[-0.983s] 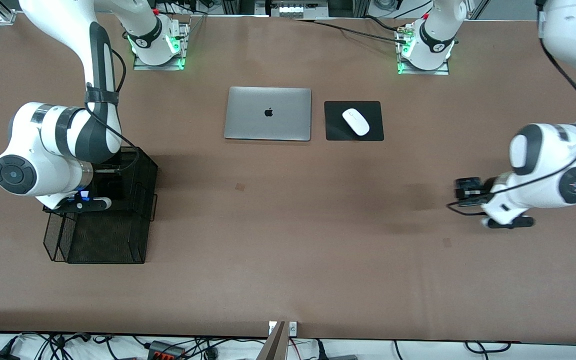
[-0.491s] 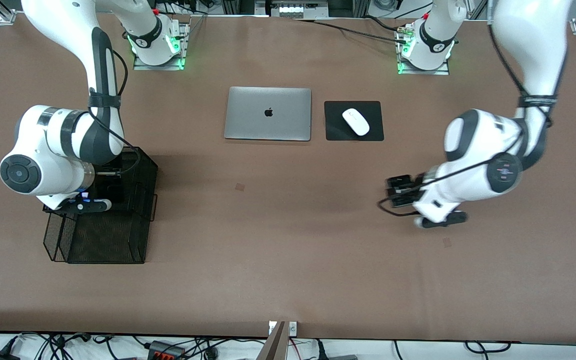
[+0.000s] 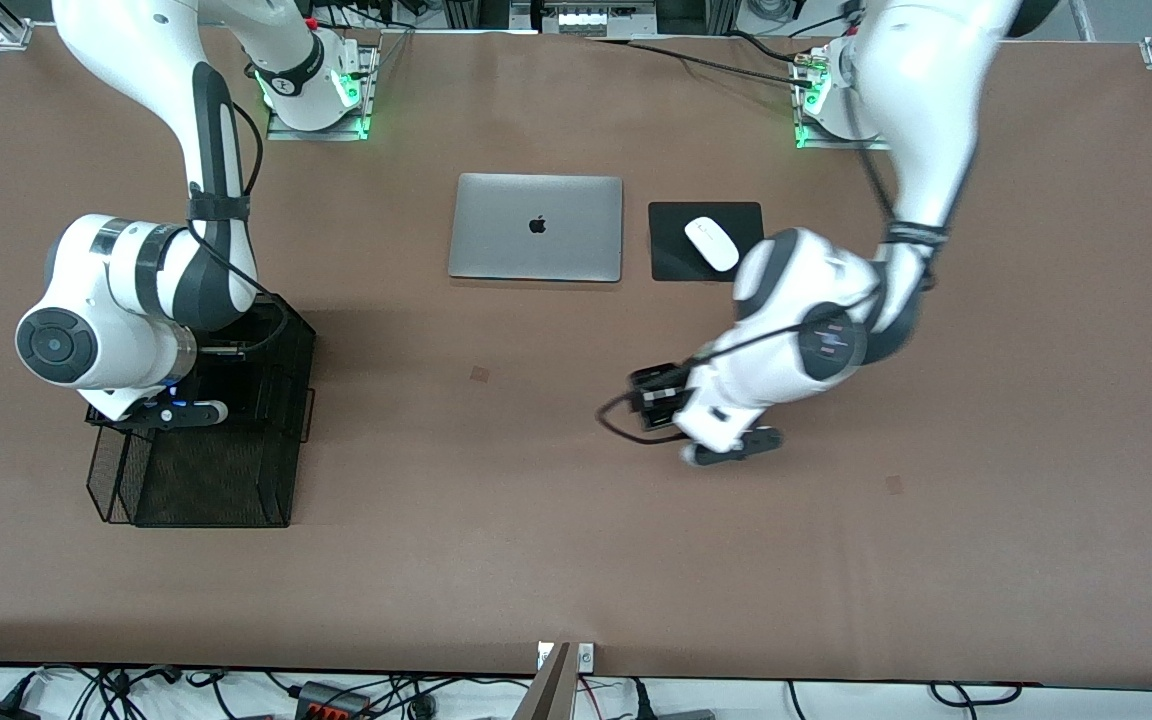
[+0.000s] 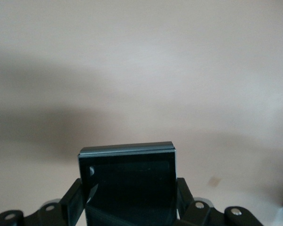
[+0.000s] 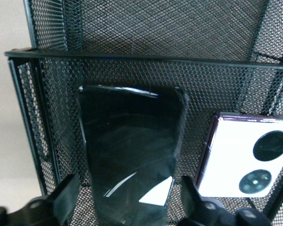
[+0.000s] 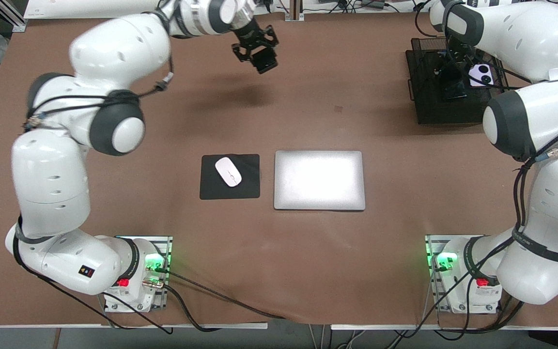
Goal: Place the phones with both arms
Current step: 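Release the black phone in the basket while the left gripper carries, then set the flip phone down mid-table while the right gripper approaches, then grasp the flip phone with the right gripper while the left gripper withdraws, then carry the flip phone over the basket with the right gripper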
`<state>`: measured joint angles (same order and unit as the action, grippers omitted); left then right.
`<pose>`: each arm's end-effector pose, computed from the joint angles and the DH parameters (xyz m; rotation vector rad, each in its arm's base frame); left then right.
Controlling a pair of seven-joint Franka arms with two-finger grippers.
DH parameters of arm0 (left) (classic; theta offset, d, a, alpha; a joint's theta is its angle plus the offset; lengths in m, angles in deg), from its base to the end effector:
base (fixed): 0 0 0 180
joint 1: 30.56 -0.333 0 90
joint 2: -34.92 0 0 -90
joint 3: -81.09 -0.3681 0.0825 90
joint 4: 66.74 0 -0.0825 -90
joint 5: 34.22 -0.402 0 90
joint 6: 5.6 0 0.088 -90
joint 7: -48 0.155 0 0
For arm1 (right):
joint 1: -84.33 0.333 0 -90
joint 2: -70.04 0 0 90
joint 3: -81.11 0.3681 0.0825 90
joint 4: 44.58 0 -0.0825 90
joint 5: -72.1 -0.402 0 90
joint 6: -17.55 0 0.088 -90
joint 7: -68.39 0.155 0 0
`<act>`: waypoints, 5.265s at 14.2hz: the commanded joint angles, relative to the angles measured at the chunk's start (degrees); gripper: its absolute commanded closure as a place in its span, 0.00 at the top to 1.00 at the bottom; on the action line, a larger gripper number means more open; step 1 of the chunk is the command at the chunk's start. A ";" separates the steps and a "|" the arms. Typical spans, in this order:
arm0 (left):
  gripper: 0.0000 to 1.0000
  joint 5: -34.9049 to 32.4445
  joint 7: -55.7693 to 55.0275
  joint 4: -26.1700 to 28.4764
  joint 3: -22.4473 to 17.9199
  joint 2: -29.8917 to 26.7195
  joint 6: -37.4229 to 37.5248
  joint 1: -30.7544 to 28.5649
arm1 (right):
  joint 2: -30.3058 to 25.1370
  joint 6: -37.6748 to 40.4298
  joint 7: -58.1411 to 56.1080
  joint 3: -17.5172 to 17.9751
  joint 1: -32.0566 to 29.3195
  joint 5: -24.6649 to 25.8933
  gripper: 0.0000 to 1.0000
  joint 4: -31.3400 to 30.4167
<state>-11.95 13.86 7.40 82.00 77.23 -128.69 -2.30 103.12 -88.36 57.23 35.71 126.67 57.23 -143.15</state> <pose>0.6968 -0.4210 0.3066 2.7549 0.3978 -0.1200 0.6491 0.0439 0.3013 2.9740 0.0937 -0.4244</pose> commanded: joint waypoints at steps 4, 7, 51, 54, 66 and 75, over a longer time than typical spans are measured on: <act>0.35 9.98 -0.66 -10.68 -11.45 9.88 -9.87 12.68 | -1.52 1.40 0.00 -0.47 0.38 -1.04 1.00 3.73; 0.35 11.13 3.53 -12.08 -15.92 12.43 -14.72 18.30 | -2.05 1.40 0.08 -0.39 0.46 -1.04 1.00 7.42; 1.00 -7.91 30.98 -0.58 -16.21 -14.36 30.80 -12.16 | 11.65 -28.02 14.31 17.62 9.69 -11.15 1.00 13.23; 1.00 -14.42 30.71 2.75 -14.62 -20.15 32.56 -15.86 | 15.16 -32.34 17.57 20.00 9.78 -11.06 1.00 15.33; 1.00 -25.61 30.98 14.54 2.59 -32.65 32.03 -33.34 | 20.88 -34.45 20.48 21.59 12.33 -10.89 1.00 16.92; 1.00 -25.52 27.73 21.74 6.56 -37.30 27.38 -33.27 | 21.94 -35.25 20.39 21.59 12.33 -10.80 0.64 16.84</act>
<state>-36.49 42.20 23.65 87.49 44.43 -99.08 -34.77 124.19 -123.54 77.06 57.14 139.06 47.15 -127.55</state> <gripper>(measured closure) 0.000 0.097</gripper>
